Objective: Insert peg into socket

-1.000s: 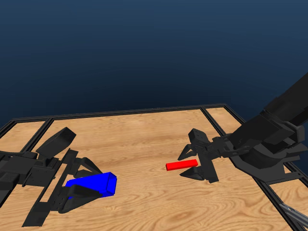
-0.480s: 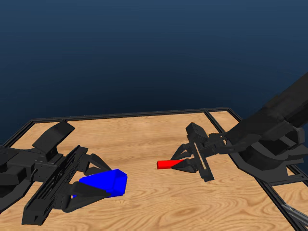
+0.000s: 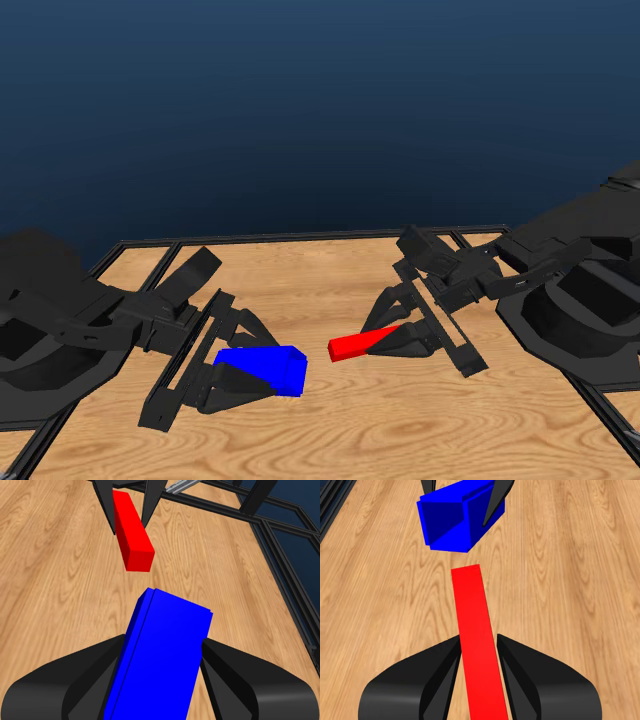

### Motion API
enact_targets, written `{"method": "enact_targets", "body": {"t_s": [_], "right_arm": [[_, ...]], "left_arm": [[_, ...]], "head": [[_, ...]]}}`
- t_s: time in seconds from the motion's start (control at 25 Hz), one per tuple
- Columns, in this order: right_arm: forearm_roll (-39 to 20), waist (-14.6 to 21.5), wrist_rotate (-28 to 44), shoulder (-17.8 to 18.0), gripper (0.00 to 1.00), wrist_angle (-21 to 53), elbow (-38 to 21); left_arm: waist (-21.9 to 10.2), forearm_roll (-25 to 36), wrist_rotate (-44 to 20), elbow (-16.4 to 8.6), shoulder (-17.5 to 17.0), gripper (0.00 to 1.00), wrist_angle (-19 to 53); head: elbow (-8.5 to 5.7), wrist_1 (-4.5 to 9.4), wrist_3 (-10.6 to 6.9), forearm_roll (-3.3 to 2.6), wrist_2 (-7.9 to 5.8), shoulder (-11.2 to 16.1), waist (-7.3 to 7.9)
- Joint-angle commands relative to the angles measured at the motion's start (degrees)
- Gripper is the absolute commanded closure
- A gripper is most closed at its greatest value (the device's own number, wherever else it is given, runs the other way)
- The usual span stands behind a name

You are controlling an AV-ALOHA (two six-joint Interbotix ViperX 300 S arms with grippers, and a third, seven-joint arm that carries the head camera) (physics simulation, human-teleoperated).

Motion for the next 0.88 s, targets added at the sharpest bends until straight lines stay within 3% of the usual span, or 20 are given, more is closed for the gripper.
{"method": "enact_targets", "body": {"t_s": [0.04,0.08,0.12,0.24,0.4,0.48,0.6,0.64,0.76,0.88], "right_arm": [[-7.54,1.26,7.65,0.63,1.0,10.74,-6.47],[-9.95,0.04,10.65,0.43,1.0,14.08,-8.18],[-12.28,2.23,13.46,0.51,1.0,14.97,-10.61],[-20.38,4.51,21.45,2.87,1.0,23.31,-14.35],[-28.07,5.82,30.47,5.06,1.0,32.07,-19.6],[-31.0,6.21,34.28,6.09,1.0,32.85,-20.32],[-35.13,6.37,38.15,6.93,1.0,34.5,-21.97],[-35.48,6.19,38.48,7.95,1.0,35.75,-22.11],[-36.77,6.37,40.05,8.91,1.0,36.44,-24.14],[-36.3,6.28,39.77,12.94,1.0,33.56,-27.71]], "left_arm": [[0.41,-0.53,1.96,-1.62,-0.95,1.0,-0.78],[-0.4,-0.91,2.65,-2.71,-1.59,1.0,-1.55],[0.95,-1.52,2.79,-2.46,-0.58,1.0,-1.82],[0.72,-1.85,3.62,-1.96,0.86,1.0,-1.59],[1.34,-2.85,3.96,-2.83,1.81,1.0,-4.24],[1.33,-2.97,3.95,-2.18,3.16,1.0,-4.22],[1.06,-3.15,4.17,-3.99,3.18,1.0,-5.34],[0.88,-2.85,4.9,-4.76,3.78,1.0,-4.09],[0.94,-3.46,4.58,-4.04,4.39,1.0,-4.96],[0.58,-3.38,4.27,-4.67,5.22,1.0,-4.92]], "head": [[-0.28,-0.19,-0.48,0.27,-0.09,-0.97,1.63],[-0.26,-0.2,-0.6,0.3,-0.12,-0.98,1.8],[-0.2,-0.24,-0.86,0.36,-0.26,-0.96,2.18],[-0.13,-0.05,-1.4,0.45,-0.39,-0.95,2.74],[-0.12,-0.02,-1.82,0.56,-0.61,-0.76,3.42],[-0.17,0.07,-1.93,0.62,-0.7,-0.6,3.74],[-0.21,0.21,-2.09,0.63,-0.91,-0.37,3.99],[-0.24,0.34,-2.03,0.66,-0.92,-0.27,4.12],[-0.26,0.36,-1.9,0.7,-1.05,-0.12,4.35],[-0.25,0.48,-1.73,0.74,-0.97,-0.09,4.38]]}}
